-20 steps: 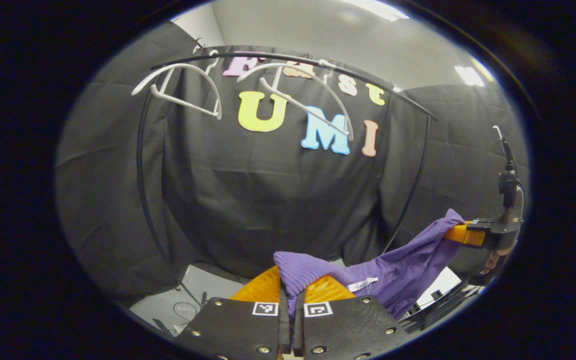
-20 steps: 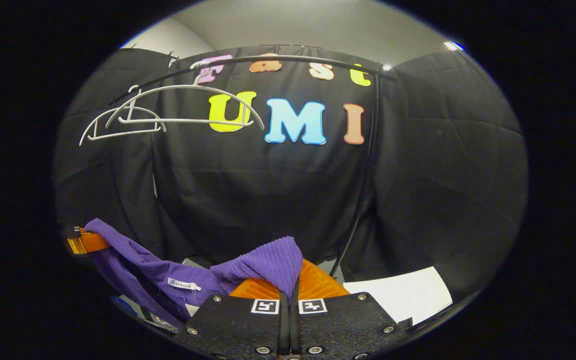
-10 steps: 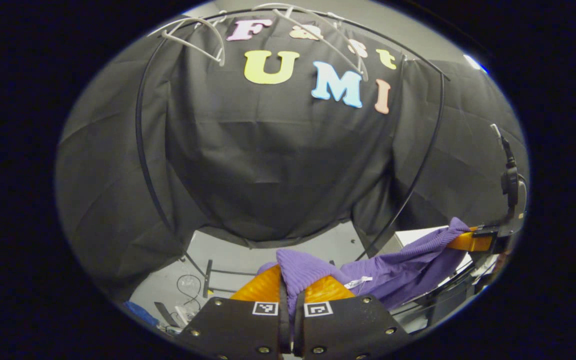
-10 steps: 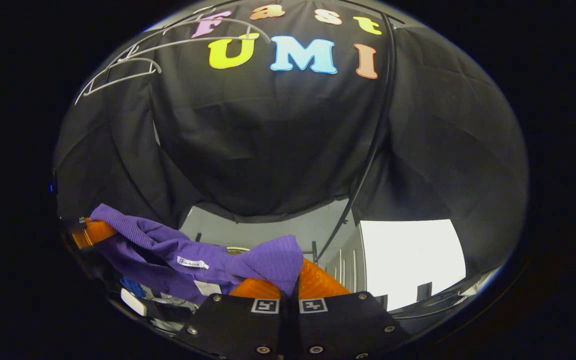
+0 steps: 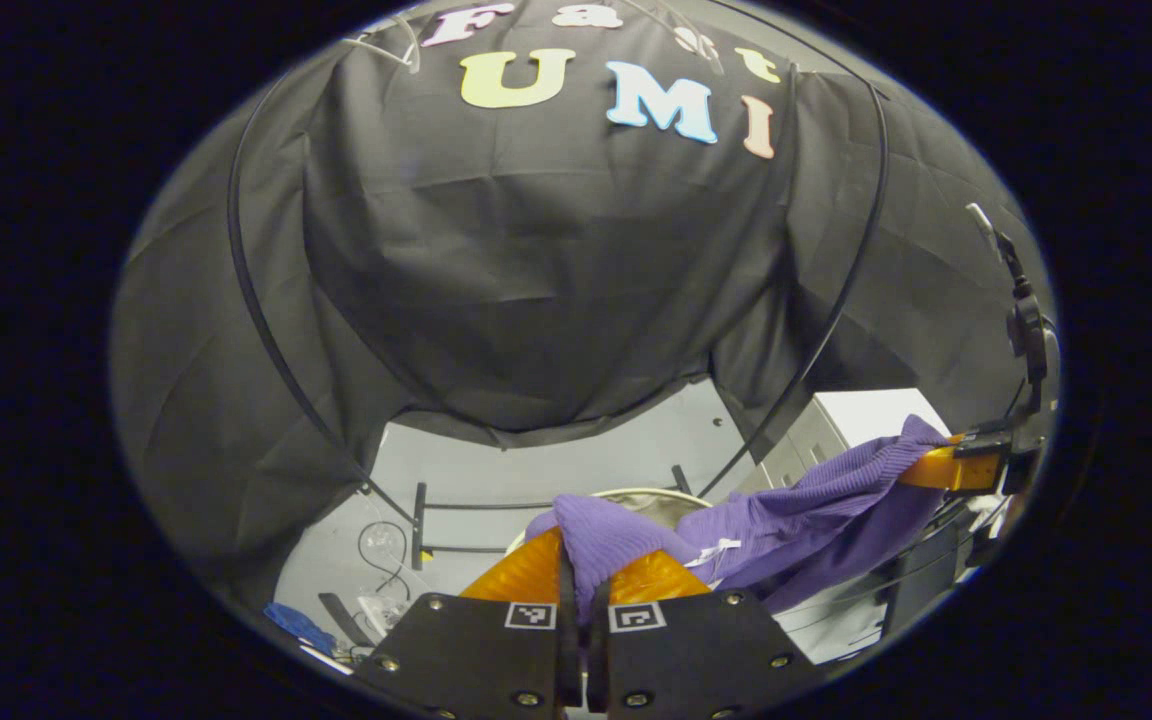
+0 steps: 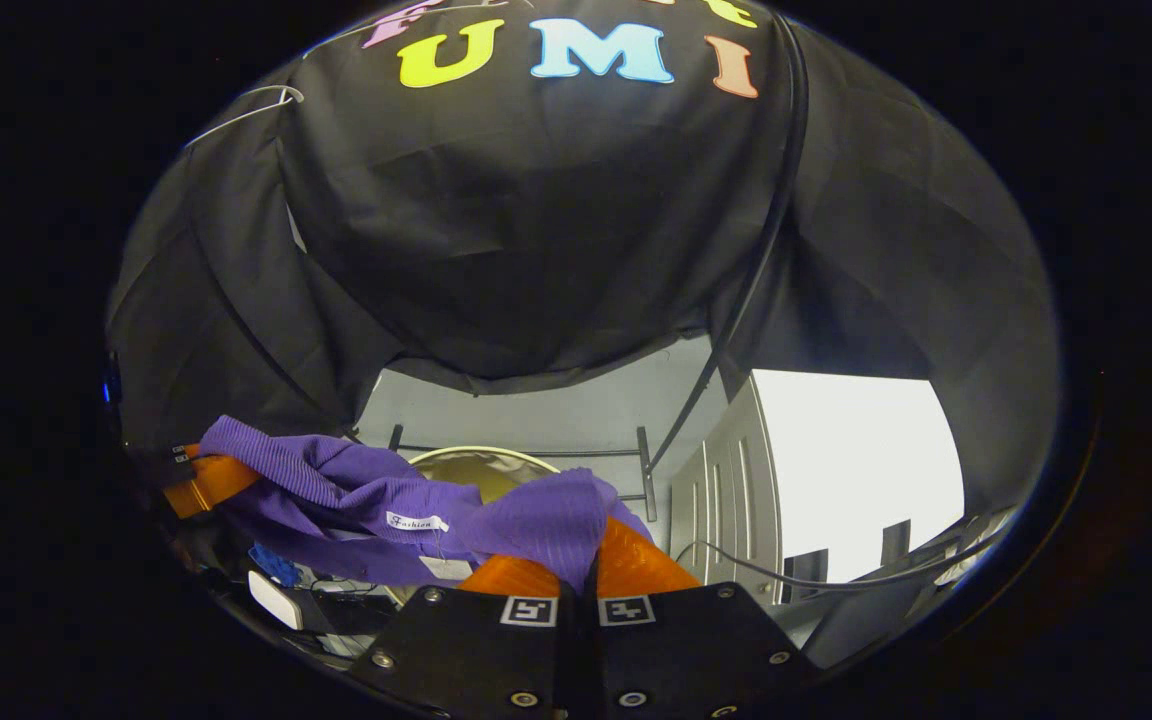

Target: Grasp the clothes on the hanger with both hands and then place them into the laundry hamper below.

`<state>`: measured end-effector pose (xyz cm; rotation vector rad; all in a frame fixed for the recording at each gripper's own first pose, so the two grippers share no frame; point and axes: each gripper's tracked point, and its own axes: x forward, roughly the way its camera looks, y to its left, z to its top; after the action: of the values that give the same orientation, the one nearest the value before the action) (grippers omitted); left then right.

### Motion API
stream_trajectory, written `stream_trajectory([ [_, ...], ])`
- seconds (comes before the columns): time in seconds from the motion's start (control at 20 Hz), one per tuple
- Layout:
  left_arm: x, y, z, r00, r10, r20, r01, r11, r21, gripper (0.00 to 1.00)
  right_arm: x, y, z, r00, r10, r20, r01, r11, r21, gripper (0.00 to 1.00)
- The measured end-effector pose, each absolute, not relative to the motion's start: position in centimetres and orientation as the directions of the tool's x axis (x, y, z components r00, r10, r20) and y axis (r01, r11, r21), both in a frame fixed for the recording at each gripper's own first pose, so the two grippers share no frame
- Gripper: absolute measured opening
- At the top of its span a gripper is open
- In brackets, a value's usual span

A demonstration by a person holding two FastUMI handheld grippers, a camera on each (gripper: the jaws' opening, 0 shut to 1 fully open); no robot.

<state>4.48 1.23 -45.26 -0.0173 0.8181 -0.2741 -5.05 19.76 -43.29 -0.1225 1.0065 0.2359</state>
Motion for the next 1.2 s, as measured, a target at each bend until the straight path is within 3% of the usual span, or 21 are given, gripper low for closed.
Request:
stream_trajectory([
  [0.6, 2.6, 1.1, -46.7, 0.622, -0.213, -0.754, 0.177, 0.976, -0.129, 0.04, -6.0, 19.4, -43.0, 0.468, 0.149, -0.871, -0.244, 0.969, 0.034, 0.01],
  [0.95, 1.6, 2.5, -46.8, 0.587, -0.15, -0.795, 0.108, 0.988, -0.107, 0.05, -6.8, 19.1, -42.7, 0.433, 0.147, -0.889, -0.246, 0.968, 0.04, 0.11],
  [1.0, 1.2, 2.9, -46.8, 0.573, -0.135, -0.809, 0.072, 0.991, -0.115, 0.11, -6.8, 19.0, -42.9, 0.426, 0.143, -0.893, -0.244, 0.969, 0.039, 0.12],
  [1.05, 0.7, 2.7, -46.7, 0.562, -0.137, -0.816, 0.041, 0.99, -0.138, 0.08, -7.2, 18.9, -42.8, 0.414, 0.142, -0.899, -0.248, 0.968, 0.038, 0.17],
  [1.1, -0.1, 3.1, -46.8, 0.553, -0.125, -0.824, 0.012, 0.99, -0.142, 0.12, -7.4, 18.9, -42.6, 0.412, 0.143, -0.9, -0.249, 0.968, 0.04, 0.27],
  [1.15, -0.7, 3.3, -47.0, 0.545, -0.123, -0.829, -0.01, 0.988, -0.153, 0.16, -7.4, 18.9, -42.6, 0.415, 0.148, -0.898, -0.247, 0.968, 0.045, 0.47],
  [1.2, -0.9, 3.6, -46.7, 0.553, -0.113, -0.825, -0.032, 0.987, -0.157, 0.32, -7.5, 19.0, -42.3, 0.419, 0.154, -0.895, -0.244, 0.968, 0.053, 0.67],
])
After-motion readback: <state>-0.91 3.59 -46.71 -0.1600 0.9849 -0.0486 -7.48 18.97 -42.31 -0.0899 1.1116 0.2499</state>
